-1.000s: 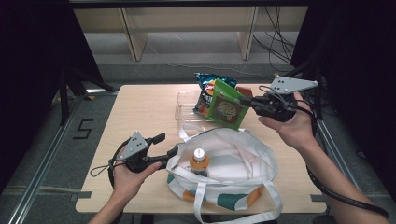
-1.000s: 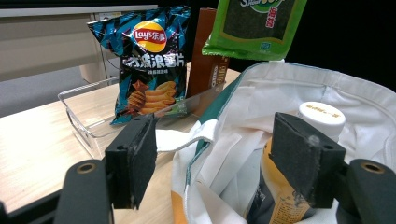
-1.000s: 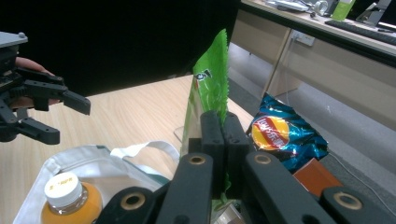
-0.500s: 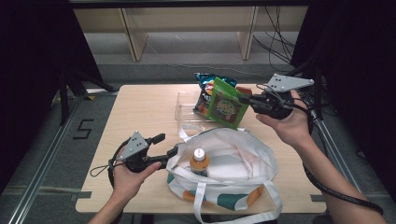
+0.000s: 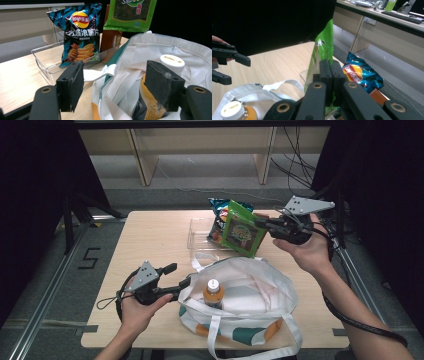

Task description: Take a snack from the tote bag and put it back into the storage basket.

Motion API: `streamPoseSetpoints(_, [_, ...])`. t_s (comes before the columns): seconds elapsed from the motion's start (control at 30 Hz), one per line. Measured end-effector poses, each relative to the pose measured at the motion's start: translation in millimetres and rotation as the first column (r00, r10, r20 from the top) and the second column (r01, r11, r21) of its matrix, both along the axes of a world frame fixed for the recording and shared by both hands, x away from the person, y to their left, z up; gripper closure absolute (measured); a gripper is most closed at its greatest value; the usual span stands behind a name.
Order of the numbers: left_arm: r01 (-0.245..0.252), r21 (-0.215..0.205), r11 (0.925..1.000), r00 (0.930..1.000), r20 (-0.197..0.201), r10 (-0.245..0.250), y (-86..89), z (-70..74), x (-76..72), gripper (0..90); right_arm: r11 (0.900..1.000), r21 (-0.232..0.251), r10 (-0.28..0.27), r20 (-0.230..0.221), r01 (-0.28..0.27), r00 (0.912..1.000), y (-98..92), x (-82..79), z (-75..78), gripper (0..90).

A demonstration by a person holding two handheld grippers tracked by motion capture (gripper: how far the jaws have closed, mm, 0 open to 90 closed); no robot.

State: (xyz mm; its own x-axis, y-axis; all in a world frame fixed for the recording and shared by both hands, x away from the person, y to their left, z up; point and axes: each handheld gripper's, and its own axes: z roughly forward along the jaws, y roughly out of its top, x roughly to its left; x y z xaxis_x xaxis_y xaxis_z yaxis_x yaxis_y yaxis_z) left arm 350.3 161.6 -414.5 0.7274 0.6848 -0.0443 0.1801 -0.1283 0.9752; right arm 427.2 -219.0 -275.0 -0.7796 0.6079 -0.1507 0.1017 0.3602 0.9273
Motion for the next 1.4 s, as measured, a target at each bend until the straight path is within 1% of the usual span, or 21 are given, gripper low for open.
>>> streamPoseSetpoints(0.07, [0.001, 0.000, 1.0000, 1.0000, 0.000, -0.001, 0.1, 0.0, -0.2, 31.1, 1.000, 0.015, -0.008, -0.019, 0.008, 0.9998, 1.1, -1.2, 0.8, 90.0])
streamPoseSetpoints(0.1, [0.001, 0.000, 1.0000, 1.0000, -0.001, -0.001, 0.0, 0.0, -0.3, 31.1, 1.000, 0.016, -0.004, 0.000, 0.004, 1.0000, 1.7, -1.0, 1.2, 90.0])
streamPoseSetpoints(0.23, [0.002, 0.002, 1.0000, 1.0000, 0.003, -0.002, 0.1, 0.4, -0.3, 31.1, 1.000, 0.006, 0.001, 0.014, -0.001, 0.9999, 1.3, 0.5, 3.8, 90.0])
streamPoseSetpoints(0.27, [0.002, 0.002, 1.0000, 1.0000, 0.004, -0.003, 0.1, 0.5, -0.1, 31.1, 1.000, 0.015, 0.007, -0.002, -0.007, 1.0000, 2.1, 0.6, 3.8, 90.0])
streamPoseSetpoints(0.33, [0.001, -0.001, 1.0000, 1.0000, 0.002, -0.001, -0.1, 0.5, -0.2, 31.1, 1.000, 0.015, -0.008, 0.018, 0.008, 0.9998, 2.2, 1.5, 4.7, 90.0])
streamPoseSetpoints(0.43, [-0.001, 0.001, 1.0000, 1.0000, 0.000, 0.001, -0.3, 0.3, -0.2, 31.1, 1.000, 0.019, -0.012, 0.018, 0.012, 0.9998, 3.8, 2.3, 5.6, 90.0])
streamPoseSetpoints(0.47, [0.001, -0.001, 1.0000, 1.0000, -0.001, -0.001, -0.5, 0.2, -0.2, 31.1, 1.000, 0.021, 0.000, 0.004, 0.000, 1.0000, 4.5, 2.8, 5.7, 90.0])
streamPoseSetpoints(0.57, [0.006, -0.012, 0.9999, 1.0000, 0.002, -0.005, -0.6, -0.1, 0.6, 31.1, 1.000, 0.014, 0.003, 0.014, -0.003, 0.9999, 5.4, 5.2, 5.8, 90.0])
streamPoseSetpoints(0.67, [-0.002, -0.001, 1.0000, 1.0000, 0.000, 0.002, 0.0, 0.2, 0.2, 31.1, 1.000, 0.013, -0.009, 0.025, 0.009, 0.9997, 5.7, 7.4, 5.5, 90.0])
streamPoseSetpoints(0.73, [0.000, -0.002, 1.0000, 1.0000, -0.001, 0.000, -0.2, 0.0, 0.0, 31.1, 1.000, 0.020, -0.012, 0.007, 0.012, 0.9999, 7.3, 8.2, 4.2, 90.0])
streamPoseSetpoints(0.77, [0.000, -0.001, 1.0000, 1.0000, -0.003, 0.000, -0.4, 0.0, -0.2, 31.1, 1.000, 0.011, -0.013, 0.022, 0.013, 0.9997, 7.0, 9.9, 3.9, 90.0])
streamPoseSetpoints(0.87, [0.000, -0.003, 1.0000, 1.0000, -0.001, 0.000, -0.2, 0.1, 0.1, 31.1, 1.000, 0.016, -0.018, 0.004, 0.018, 0.9998, 8.6, 12.1, 2.0, 90.0])
streamPoseSetpoints(1.0, [0.000, 0.002, 1.0000, 1.0000, -0.001, 0.000, 0.4, 0.0, 0.3, 31.1, 0.999, 0.019, -0.026, 0.015, 0.026, 0.9996, 8.9, 15.5, 1.1, 90.0])
streamPoseSetpoints(1.07, [0.000, -0.001, 1.0000, 1.0000, -0.002, 0.000, -0.1, -0.2, 0.3, 31.1, 0.999, 0.024, -0.029, -0.003, 0.029, 0.9996, 9.8, 16.1, 0.6, 90.0])
streamPoseSetpoints(1.1, [0.000, -0.003, 1.0000, 1.0000, -0.002, 0.000, -0.3, -0.3, 0.4, 31.1, 0.999, 0.014, -0.029, 0.015, 0.029, 0.9995, 9.2, 18.1, 0.7, 90.0])
streamPoseSetpoints(1.13, [0.000, -0.002, 1.0000, 1.0000, -0.002, 0.000, -0.3, -0.3, 0.5, 31.1, 1.000, 0.019, -0.025, -0.004, 0.025, 0.9997, 9.9, 18.4, 0.3, 90.0])
streamPoseSetpoints(1.17, [0.000, -0.002, 1.0000, 1.0000, -0.002, 0.000, -0.3, -0.3, 0.5, 31.1, 0.999, 0.019, -0.029, 0.008, 0.029, 0.9995, 10.1, 19.3, 0.1, 90.0])
streamPoseSetpoints(1.23, [0.000, -0.003, 1.0000, 1.0000, -0.002, 0.000, -0.3, -0.3, 0.6, 31.1, 0.999, 0.023, -0.035, -0.002, 0.035, 0.9994, 10.5, 19.9, -0.3, 90.0])
streamPoseSetpoints(1.27, [0.001, -0.003, 1.0000, 1.0000, -0.002, -0.001, -0.3, -0.4, 0.6, 31.1, 0.999, 0.014, -0.031, 0.015, 0.031, 0.9994, 9.9, 21.9, -0.1, 90.0])
streamPoseSetpoints(1.37, [0.000, -0.004, 1.0000, 1.0000, -0.002, 0.000, -0.1, -0.4, 0.5, 31.1, 0.999, 0.026, -0.039, 0.010, 0.039, 0.9992, 11.7, 23.2, -1.1, 90.0])
streamPoseSetpoints(1.4, [0.000, -0.002, 1.0000, 1.0000, -0.002, 0.000, 0.0, -0.2, 0.5, 31.1, 0.999, 0.023, -0.024, 0.006, 0.024, 0.9997, 11.7, 24.1, -1.0, 90.0])
